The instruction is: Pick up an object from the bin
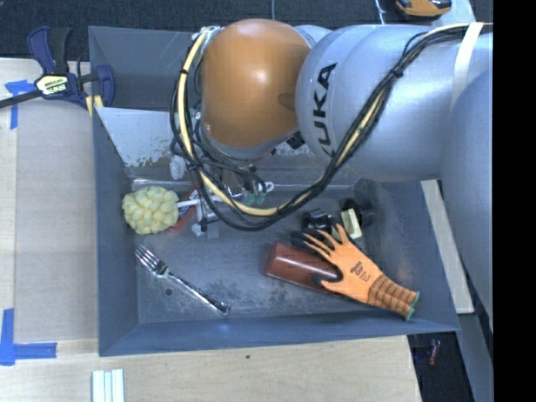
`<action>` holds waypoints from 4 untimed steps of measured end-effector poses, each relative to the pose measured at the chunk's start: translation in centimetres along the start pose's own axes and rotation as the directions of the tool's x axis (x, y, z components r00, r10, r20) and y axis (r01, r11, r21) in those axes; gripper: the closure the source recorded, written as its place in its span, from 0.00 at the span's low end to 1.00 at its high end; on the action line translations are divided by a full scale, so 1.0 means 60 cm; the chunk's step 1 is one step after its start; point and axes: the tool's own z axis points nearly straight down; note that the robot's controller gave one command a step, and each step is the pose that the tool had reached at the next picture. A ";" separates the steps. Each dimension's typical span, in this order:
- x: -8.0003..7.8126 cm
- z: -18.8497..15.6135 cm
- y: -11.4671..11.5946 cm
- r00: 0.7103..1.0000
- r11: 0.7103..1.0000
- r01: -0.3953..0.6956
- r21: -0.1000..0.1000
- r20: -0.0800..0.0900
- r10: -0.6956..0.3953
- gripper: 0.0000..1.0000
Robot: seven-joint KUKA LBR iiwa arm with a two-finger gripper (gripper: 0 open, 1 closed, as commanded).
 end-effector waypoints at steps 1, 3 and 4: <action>0.007 0.111 0.009 0.996 0.996 -0.089 -0.001 0.002 0.089 0.00; 0.035 0.195 0.007 0.942 0.943 -0.334 -0.004 0.013 0.334 1.00; 0.056 0.136 0.026 0.995 0.995 -0.104 0.002 0.007 0.103 1.00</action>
Offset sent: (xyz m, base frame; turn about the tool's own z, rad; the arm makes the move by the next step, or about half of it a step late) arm -0.0214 -0.0014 -0.1185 0.3405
